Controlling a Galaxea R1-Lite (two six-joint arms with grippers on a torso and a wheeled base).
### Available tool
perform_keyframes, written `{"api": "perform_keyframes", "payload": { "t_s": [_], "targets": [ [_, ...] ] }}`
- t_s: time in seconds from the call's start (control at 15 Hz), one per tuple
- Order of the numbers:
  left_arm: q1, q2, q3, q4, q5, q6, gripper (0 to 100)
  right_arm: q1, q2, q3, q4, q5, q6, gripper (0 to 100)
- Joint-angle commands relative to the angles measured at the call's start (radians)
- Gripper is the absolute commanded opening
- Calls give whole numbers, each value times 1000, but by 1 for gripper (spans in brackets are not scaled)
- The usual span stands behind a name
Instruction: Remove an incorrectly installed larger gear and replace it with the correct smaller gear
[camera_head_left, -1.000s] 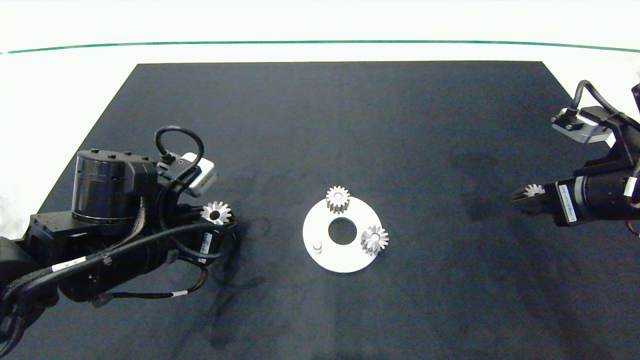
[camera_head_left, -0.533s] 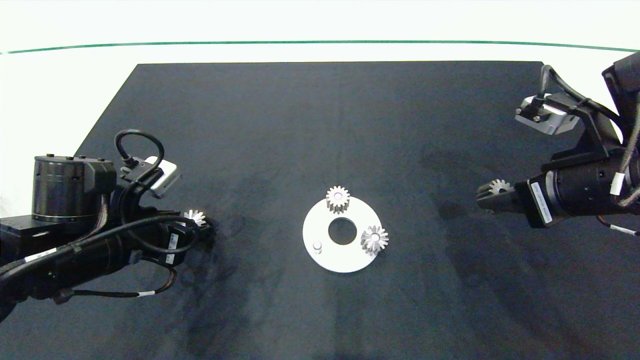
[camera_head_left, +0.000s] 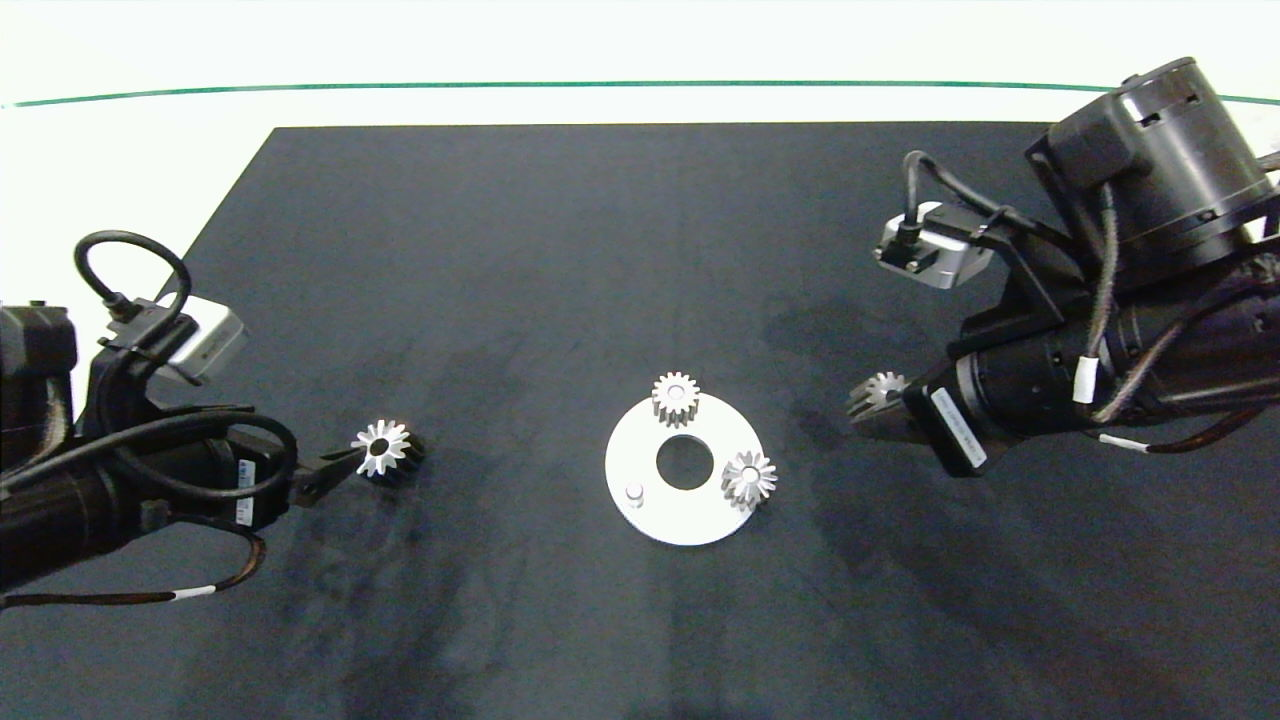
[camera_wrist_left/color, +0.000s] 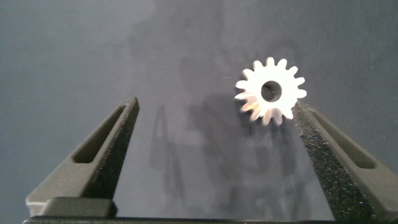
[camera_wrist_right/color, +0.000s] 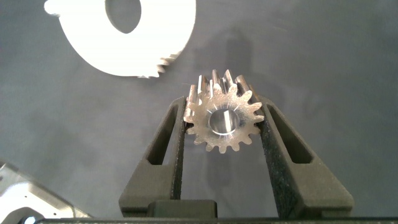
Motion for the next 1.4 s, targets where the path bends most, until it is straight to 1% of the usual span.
{"api": "perform_keyframes", "payload": {
  "t_s": [0.07,0.13,0.2,0.27,0.33,0.47,0.6,0.67,0.87,1.0,1.13,1.27,1.4],
  "targets": [
    [106,-104,1,18,-26,-4,100,96,90,-51,10,-30,-4,22],
    [143,-121,3,18,-30,-6,100,112,112,-85,25,-33,-4,22],
    [169,-138,1,18,-49,-8,100,129,133,-128,58,-33,-4,22],
    [201,-158,3,19,-64,-9,100,142,155,-180,99,-33,-4,22],
    [227,-175,3,18,-70,-20,100,149,181,-232,144,-33,-4,22],
    [244,-216,-6,16,-70,-70,100,172,231,-319,196,-34,-4,22],
    [282,-254,-3,16,-70,-77,100,195,273,-376,234,-47,-4,22],
    [291,-273,-6,18,-70,-80,100,201,294,-393,239,-54,-4,22],
    [321,-337,-8,18,-70,-81,100,231,349,-419,240,-59,-5,22],
    [321,-385,-9,16,-70,-87,100,258,388,-439,240,-88,-10,22],
    [319,-418,-9,18,-70,-87,100,283,423,-470,240,-100,-11,22],
    [317,-423,-8,19,-70,-87,100,295,449,-507,259,-113,-11,22],
    [317,-432,-8,46,-70,-87,100,300,471,-526,260,-116,-10,22]
  ]
}}
